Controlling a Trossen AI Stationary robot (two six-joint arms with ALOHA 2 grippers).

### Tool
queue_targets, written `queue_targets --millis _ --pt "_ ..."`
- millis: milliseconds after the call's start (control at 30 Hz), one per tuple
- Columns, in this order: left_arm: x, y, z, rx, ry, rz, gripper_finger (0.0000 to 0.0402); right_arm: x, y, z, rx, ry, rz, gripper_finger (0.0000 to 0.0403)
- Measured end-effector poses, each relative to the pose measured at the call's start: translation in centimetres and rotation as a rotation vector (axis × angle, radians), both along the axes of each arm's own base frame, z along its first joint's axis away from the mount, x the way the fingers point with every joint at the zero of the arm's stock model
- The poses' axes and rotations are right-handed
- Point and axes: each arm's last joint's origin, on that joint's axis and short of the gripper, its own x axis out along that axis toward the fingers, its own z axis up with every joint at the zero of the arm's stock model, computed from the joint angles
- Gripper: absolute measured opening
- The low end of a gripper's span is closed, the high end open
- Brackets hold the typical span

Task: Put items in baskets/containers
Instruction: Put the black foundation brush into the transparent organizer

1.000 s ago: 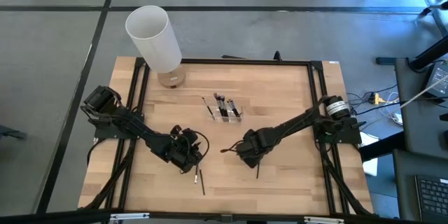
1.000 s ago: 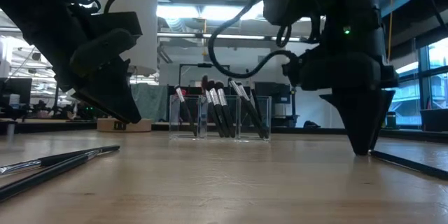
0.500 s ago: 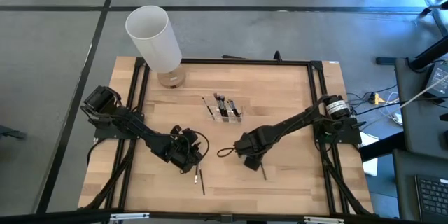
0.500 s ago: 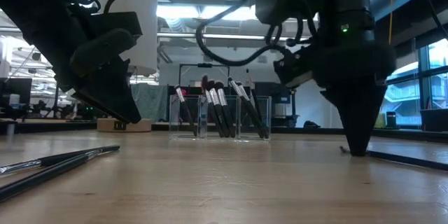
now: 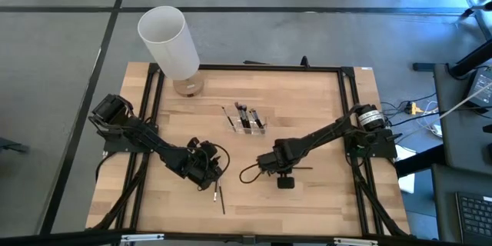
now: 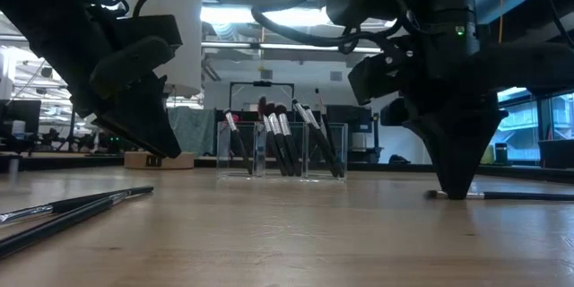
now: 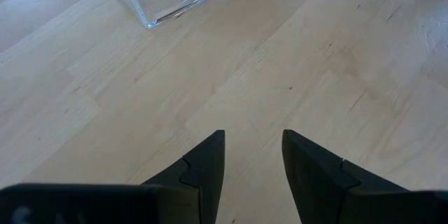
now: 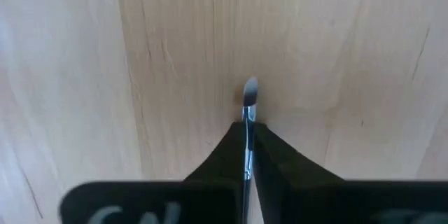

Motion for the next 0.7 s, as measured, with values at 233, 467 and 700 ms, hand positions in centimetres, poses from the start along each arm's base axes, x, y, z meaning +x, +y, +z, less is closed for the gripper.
queue_targets --millis 233,467,700 --pt "0.0 0.0 0.0 0.0 0.0 0.0 0.0139 0.0 0.0 0.0 -0.001 0.0 -0.039 0.0037" --pt "0.0 0.0 0.0 0.0 0.0 0.0 0.0139 0.0 0.0 0.0 -0.001 0.0 -0.069 0.0014" --pt "0.0 0.0 0.0 0.0 0.0 0.0 0.0139 0.5 0.0 1.2 -0.026 -0.034 -0.056 0.0022"
